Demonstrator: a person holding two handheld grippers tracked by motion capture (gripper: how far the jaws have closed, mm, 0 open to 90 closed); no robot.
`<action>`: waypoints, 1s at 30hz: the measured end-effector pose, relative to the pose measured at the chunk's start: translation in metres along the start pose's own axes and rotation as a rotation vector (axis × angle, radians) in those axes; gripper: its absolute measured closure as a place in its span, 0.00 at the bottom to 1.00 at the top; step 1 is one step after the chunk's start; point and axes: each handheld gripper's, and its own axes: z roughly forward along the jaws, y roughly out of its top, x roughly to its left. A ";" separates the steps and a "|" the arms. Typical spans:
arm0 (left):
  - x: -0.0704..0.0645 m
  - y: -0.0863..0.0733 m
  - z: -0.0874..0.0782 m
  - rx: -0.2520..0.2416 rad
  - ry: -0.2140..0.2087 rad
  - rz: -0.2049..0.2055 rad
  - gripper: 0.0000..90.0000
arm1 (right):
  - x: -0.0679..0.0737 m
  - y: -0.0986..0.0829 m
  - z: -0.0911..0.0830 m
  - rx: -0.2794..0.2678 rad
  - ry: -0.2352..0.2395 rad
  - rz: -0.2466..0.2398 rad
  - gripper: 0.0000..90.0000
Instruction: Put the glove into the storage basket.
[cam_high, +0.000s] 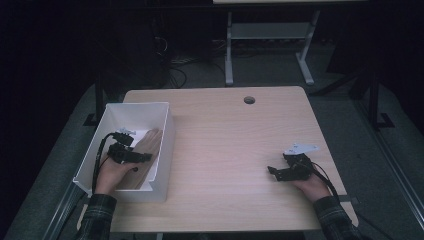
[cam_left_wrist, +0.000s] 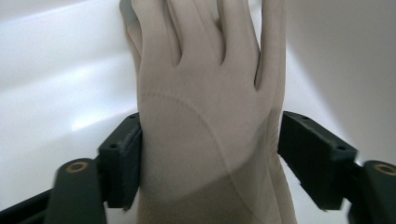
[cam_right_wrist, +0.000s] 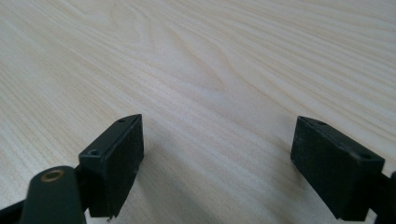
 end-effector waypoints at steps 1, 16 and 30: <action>0.000 0.000 0.000 -0.006 0.000 0.004 0.26 | 0.000 0.000 0.000 0.000 0.000 0.000 0.19; -0.009 0.030 -0.042 -0.081 -0.041 0.030 0.23 | 0.000 0.000 0.000 0.000 0.000 0.001 0.19; -0.048 0.075 -0.085 -0.202 -0.130 0.103 0.23 | 0.000 0.000 0.000 0.000 0.001 0.000 0.18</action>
